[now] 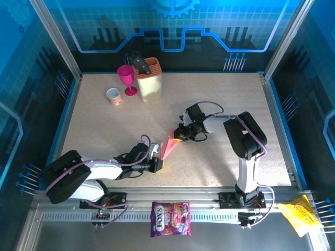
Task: Fold a paper plane with a square sheet of paper (pick it up from the middle)
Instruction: Fold the wing for the fifth time at the center of the table.
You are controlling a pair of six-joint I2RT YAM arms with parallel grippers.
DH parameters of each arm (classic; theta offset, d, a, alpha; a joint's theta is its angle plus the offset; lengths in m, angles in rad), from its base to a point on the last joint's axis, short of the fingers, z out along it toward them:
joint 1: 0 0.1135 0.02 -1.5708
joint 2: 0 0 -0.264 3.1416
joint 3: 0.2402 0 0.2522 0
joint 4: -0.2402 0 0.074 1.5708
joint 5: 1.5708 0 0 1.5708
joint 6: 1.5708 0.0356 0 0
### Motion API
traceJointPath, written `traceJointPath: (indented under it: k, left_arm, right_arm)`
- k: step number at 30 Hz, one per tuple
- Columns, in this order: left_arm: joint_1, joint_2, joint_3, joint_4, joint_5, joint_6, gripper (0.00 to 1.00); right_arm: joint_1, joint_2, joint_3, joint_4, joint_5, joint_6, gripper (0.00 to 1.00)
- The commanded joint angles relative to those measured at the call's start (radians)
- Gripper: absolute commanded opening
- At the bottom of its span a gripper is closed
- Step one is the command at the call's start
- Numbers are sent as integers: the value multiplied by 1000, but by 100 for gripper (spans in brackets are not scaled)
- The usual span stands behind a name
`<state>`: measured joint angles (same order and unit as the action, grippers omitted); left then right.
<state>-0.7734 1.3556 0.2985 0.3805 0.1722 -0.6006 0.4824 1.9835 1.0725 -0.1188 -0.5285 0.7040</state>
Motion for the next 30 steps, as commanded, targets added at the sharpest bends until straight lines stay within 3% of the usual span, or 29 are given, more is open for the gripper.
traceJointPath:
  k: [1, 11, 27, 30]
  left_arm:
    - [14, -26, 117, -116, 14, 48, 0]
    - [59, 239, 336, -102, 90, 164, 0]
    - [68, 394, 197, 48, 66, 105, 0]
    - [68, 409, 169, 83, 66, 88, 0]
  right_arm:
    - [-15, 118, -68, -114, 225, 8, 0]
    - [-15, 120, -78, -96, 216, 12, 0]
    - [-89, 104, -112, 42, 115, 14, 0]
    - [-120, 92, -121, 86, 83, 19, 8]
